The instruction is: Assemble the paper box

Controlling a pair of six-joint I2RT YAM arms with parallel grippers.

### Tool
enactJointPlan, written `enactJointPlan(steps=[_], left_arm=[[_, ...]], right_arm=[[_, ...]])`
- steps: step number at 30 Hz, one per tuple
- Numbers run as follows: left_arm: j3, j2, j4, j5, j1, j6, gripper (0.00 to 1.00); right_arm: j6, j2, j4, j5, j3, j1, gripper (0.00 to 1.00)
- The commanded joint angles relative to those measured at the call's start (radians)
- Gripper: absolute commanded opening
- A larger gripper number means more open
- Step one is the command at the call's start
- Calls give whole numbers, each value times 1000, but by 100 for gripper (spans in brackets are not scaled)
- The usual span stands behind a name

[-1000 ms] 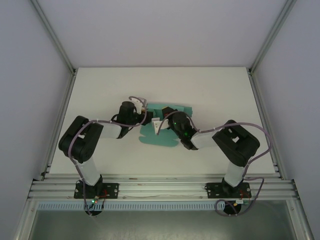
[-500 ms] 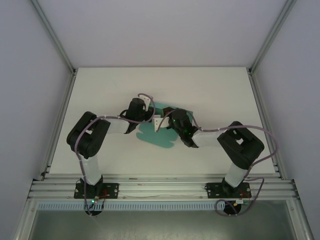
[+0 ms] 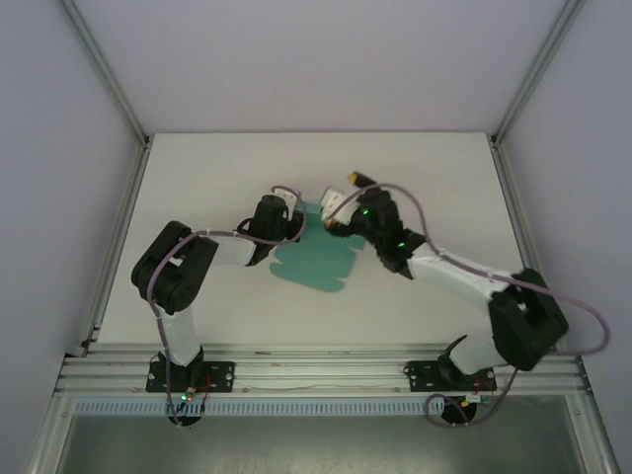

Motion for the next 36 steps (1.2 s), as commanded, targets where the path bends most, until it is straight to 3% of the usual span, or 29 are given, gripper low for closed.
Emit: enactJointPlan(steps=[1,3,6,9,11,14,17,22,25,28,31,36], left_arm=[[-37,-59,29,167,34,-75,0],[-46,-80,53,260,68,-135,0],[-57,-94,107,402,106,-212,0],[-52,-99,95,467,109,-202,0],[-30,-92,56,492,108,-191,0],[-22,-90,44,524,108,-189,0],[-17,-97,19,511,101,-179,0],[17,-110,-47,402,81,-201,0],[51,-111,-108,283,52,-218,0],[123,-88,-235,84,17,-254,0],[212,-44,-386,-140,-7,-299,0],[300,11,-531,-283,-16,-367,1]], right_arm=[[325,-112,-219,-177,-17,-75,100],[356,-166,-323,-231,-37,-98,100],[551,-230,-351,-178,-75,-127,100],[628,-266,-345,-346,-102,-163,100],[666,-255,-342,-383,-85,-162,99],[697,-210,-369,-361,-37,-163,88],[716,-140,-371,-353,-2,-163,67],[762,-67,-361,-400,25,-163,27],[804,-45,-340,-427,27,-161,14],[856,-37,-312,-454,23,-156,2],[902,-47,-293,-401,17,-129,0],[919,-68,-274,-348,2,-95,0]])
